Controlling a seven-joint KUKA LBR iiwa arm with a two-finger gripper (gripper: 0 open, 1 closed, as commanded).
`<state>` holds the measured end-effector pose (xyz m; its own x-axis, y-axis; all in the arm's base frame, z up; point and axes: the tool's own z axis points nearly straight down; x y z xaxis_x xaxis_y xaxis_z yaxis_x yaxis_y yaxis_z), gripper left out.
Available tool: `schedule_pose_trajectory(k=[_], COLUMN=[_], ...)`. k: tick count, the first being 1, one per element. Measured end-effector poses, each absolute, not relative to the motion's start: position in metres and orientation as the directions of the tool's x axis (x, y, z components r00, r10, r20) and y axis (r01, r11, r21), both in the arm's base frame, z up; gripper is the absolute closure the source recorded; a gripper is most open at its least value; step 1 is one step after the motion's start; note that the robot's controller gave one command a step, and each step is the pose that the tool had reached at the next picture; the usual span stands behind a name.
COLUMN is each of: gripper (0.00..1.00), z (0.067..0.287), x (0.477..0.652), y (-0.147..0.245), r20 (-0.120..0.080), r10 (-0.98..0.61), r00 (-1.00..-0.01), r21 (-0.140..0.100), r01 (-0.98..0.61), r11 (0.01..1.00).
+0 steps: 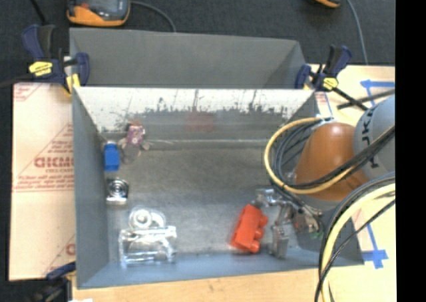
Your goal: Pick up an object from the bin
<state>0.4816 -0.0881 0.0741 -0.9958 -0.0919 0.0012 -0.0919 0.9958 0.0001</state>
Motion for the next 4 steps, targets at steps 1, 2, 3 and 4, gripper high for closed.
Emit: schedule_pose_trajectory(k=[1,2,3,4], gripper=[0.00,0.00,0.00,0.00], z=[0.070,0.071,0.216,0.081], x=[0.492,0.477,0.507,0.479], y=[-0.034,0.000,-0.016,0.032], r20=[-0.003,-0.009,-0.011,-0.007], r10=[-0.013,0.098,-0.204,-0.519], r00=[-1.000,-0.995,-0.979,-0.855], r21=[0.001,0.001,-0.004,-0.003], r01=[-0.013,0.098,-0.204,-0.519], r11=[1.000,0.995,0.979,0.855])
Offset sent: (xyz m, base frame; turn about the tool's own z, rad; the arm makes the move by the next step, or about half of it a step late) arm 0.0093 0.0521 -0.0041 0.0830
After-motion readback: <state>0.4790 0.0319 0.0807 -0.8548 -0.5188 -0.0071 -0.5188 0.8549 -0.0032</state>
